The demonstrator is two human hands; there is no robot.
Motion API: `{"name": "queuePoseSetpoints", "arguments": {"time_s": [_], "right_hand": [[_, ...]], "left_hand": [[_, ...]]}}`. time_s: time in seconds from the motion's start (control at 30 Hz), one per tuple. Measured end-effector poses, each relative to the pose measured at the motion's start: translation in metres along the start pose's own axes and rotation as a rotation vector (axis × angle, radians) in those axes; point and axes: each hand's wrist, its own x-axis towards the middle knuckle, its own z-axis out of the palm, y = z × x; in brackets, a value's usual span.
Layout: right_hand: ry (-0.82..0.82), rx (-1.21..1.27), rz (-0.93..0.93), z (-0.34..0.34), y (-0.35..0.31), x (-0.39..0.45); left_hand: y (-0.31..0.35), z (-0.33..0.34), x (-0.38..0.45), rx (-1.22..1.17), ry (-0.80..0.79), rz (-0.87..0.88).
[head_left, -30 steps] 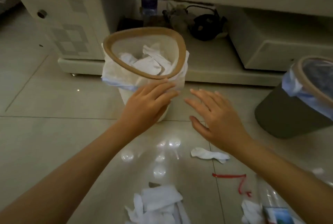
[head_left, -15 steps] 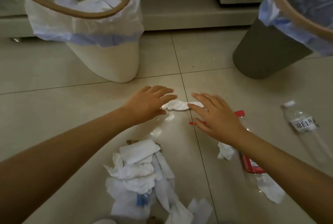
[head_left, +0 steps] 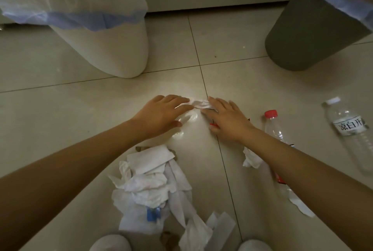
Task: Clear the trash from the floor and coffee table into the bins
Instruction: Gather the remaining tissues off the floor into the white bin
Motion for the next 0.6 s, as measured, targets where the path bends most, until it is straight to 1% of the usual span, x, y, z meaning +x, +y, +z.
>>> {"name": "queuePoseSetpoints", "arguments": {"time_s": [0.1, 0.23, 0.3, 0.4, 0.43, 0.5, 0.6], "right_hand": [[-0.015, 0.055, 0.014, -0.001, -0.005, 0.003], [-0.002, 0.066, -0.024, -0.007, -0.019, -0.007], [0.036, 0.11, -0.065, -0.012, -0.033, -0.012], [0.124, 0.244, -0.133, -0.019, -0.067, -0.021], [0.127, 0.279, -0.156, -0.021, -0.08, -0.026], [0.092, 0.302, -0.23, -0.022, -0.104, -0.037], [-0.007, 0.303, -0.308, -0.016, -0.126, -0.05]], "left_hand": [[-0.001, 0.002, -0.007, -0.004, -0.001, -0.014], [-0.005, -0.002, -0.027, -0.006, -0.021, -0.047], [-0.005, -0.004, -0.044, -0.014, -0.018, -0.083], [-0.002, -0.005, -0.077, -0.044, -0.002, -0.157], [-0.001, -0.005, -0.09, -0.047, -0.016, -0.178], [0.002, -0.004, -0.116, -0.028, -0.065, -0.2], [0.01, 0.003, -0.151, -0.052, -0.131, -0.263]]}}
